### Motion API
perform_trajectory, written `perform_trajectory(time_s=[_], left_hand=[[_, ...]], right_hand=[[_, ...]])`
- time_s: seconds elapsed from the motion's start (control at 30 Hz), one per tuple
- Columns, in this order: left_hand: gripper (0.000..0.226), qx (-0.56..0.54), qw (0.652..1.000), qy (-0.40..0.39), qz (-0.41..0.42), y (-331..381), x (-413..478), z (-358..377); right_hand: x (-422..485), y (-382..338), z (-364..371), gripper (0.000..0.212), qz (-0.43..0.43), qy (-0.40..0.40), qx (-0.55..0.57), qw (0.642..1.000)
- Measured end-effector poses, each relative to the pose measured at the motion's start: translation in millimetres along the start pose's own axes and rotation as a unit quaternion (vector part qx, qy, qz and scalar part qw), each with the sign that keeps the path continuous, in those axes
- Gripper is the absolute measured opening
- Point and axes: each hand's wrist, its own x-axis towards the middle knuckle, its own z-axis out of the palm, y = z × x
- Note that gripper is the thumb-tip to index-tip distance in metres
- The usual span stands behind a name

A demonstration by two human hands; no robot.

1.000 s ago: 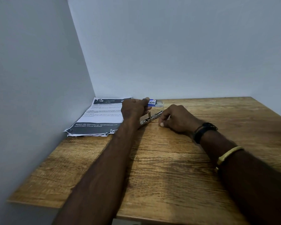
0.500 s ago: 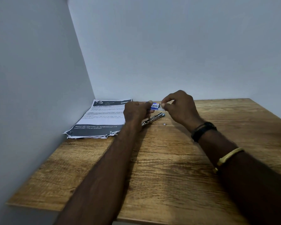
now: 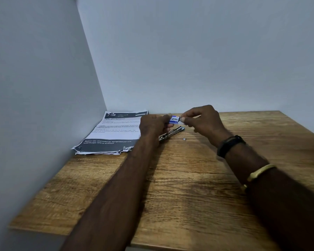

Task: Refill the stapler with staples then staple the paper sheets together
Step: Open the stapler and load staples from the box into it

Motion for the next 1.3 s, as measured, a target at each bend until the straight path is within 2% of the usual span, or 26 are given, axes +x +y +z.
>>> perform_trajectory(time_s=[0.37, 0.53, 0.63, 0.87, 0.97, 1.3], left_hand=[[0.016, -0.009, 1.0, 0.001, -0.001, 0.0, 0.5, -0.2], [0.018, -0.018, 1.0, 0.002, -0.006, 0.2, 2.3, -0.1], [0.016, -0.019, 1.0, 0.007, -0.006, -0.5, 3.8, -0.1], [0.018, -0.019, 1.0, 0.004, -0.002, -1.8, 4.5, 0.9], [0.018, -0.014, 1.0, 0.009, -0.002, -2.1, 5.8, 0.0], [0.025, -0.018, 1.0, 0.0, 0.023, -3.0, 3.3, -3.0]], right_hand=[[4.1, 11.3, -1.0, 0.009, 0.059, -0.025, 0.119, 0.991], [4.5, 10.7, -4.3, 0.018, 0.083, -0.054, 0.184, 0.978], [4.2, 12.0, -3.8, 0.027, 0.074, -0.06, 0.162, 0.982], [4.0, 12.3, 2.1, 0.021, 0.049, -0.017, 0.11, 0.993], [3.1, 11.0, 2.5, 0.026, 0.02, 0.002, 0.093, 0.995], [2.5, 11.5, -0.5, 0.016, -0.022, -0.026, 0.049, 0.998]])
